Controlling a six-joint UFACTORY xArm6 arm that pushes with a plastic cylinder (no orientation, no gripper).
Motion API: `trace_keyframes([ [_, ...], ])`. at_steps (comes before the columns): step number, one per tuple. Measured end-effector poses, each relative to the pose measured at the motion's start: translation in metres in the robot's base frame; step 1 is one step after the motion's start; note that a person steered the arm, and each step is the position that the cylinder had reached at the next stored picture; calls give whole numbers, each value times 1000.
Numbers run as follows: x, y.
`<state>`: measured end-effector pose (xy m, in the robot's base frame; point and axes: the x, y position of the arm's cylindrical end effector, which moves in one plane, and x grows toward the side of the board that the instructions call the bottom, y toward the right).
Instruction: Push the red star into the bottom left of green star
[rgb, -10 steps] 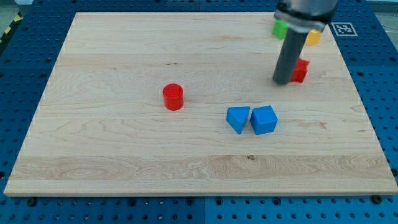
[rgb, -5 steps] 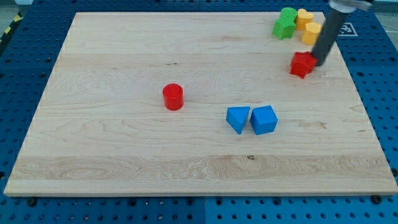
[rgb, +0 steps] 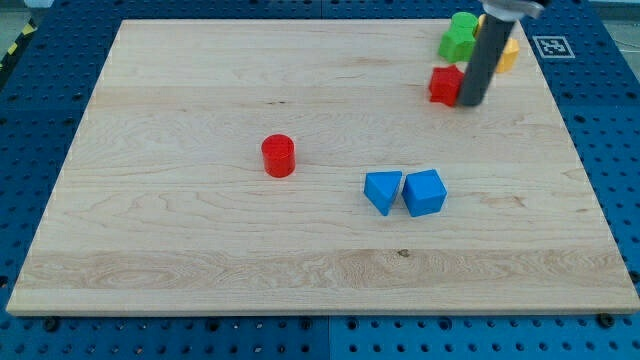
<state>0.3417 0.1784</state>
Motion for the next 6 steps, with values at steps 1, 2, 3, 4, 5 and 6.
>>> trace_keyframes([
  [1, -13, -6],
  [2, 5, -15],
  [3, 20, -50],
  [4, -9, -66],
  [5, -51, -64],
  [6, -63, -65],
])
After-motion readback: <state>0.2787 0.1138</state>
